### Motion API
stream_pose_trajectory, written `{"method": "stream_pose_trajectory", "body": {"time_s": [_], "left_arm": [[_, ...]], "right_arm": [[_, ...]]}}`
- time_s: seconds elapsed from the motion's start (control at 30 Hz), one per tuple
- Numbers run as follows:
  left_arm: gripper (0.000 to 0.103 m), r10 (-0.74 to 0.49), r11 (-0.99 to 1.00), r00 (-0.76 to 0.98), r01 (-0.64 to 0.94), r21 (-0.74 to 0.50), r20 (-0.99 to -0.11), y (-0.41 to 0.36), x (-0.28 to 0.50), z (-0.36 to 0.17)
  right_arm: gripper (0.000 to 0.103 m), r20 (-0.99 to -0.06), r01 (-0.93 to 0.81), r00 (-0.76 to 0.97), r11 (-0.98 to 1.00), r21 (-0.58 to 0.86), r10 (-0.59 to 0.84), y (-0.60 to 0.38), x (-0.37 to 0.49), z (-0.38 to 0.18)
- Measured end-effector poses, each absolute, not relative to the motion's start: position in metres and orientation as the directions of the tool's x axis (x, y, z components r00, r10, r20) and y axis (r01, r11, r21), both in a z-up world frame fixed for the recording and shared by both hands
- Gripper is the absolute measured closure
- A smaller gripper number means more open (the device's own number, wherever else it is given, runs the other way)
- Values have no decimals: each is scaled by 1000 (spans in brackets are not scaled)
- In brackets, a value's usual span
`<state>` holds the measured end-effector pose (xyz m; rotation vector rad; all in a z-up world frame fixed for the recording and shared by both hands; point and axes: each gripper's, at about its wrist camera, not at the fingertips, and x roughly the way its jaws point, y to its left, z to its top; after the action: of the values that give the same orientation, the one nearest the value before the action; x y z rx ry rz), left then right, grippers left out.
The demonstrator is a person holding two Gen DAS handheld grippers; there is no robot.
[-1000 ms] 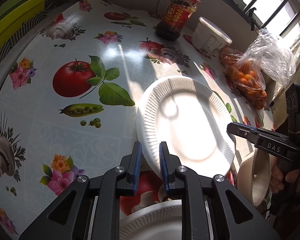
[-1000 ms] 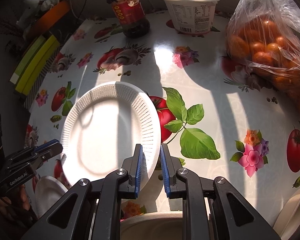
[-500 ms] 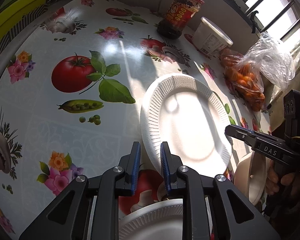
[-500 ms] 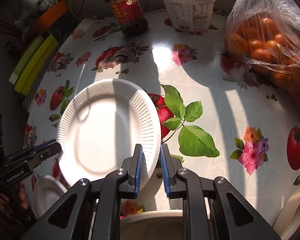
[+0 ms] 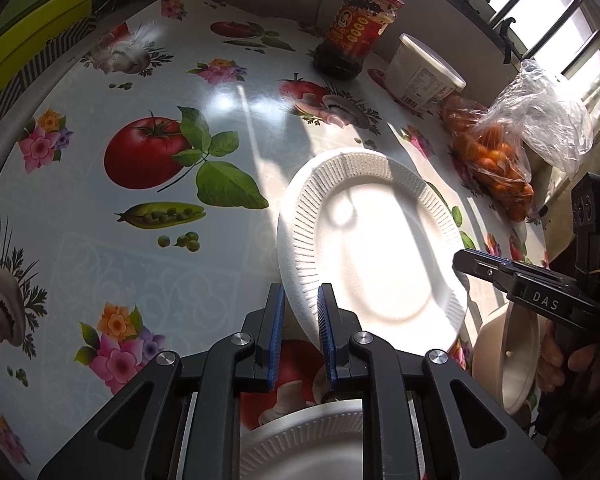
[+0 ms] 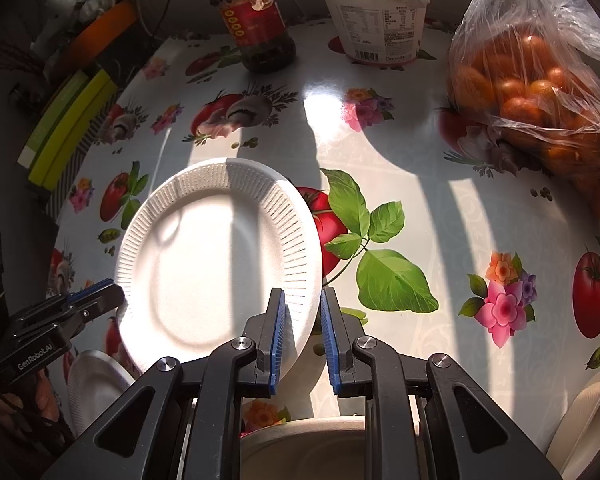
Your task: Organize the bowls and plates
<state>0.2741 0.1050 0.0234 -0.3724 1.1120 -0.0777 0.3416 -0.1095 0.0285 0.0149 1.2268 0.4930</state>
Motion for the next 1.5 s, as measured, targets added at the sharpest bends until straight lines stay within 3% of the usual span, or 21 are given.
{"method": "stream_pose_trajectory", "body": {"time_s": [1.5], "left_arm": [[86,-209,943,554,-105,-317,-806,127,170,72]], "right_arm": [[85,-846,-450,323,855,256,423,-94,235,87]]}}
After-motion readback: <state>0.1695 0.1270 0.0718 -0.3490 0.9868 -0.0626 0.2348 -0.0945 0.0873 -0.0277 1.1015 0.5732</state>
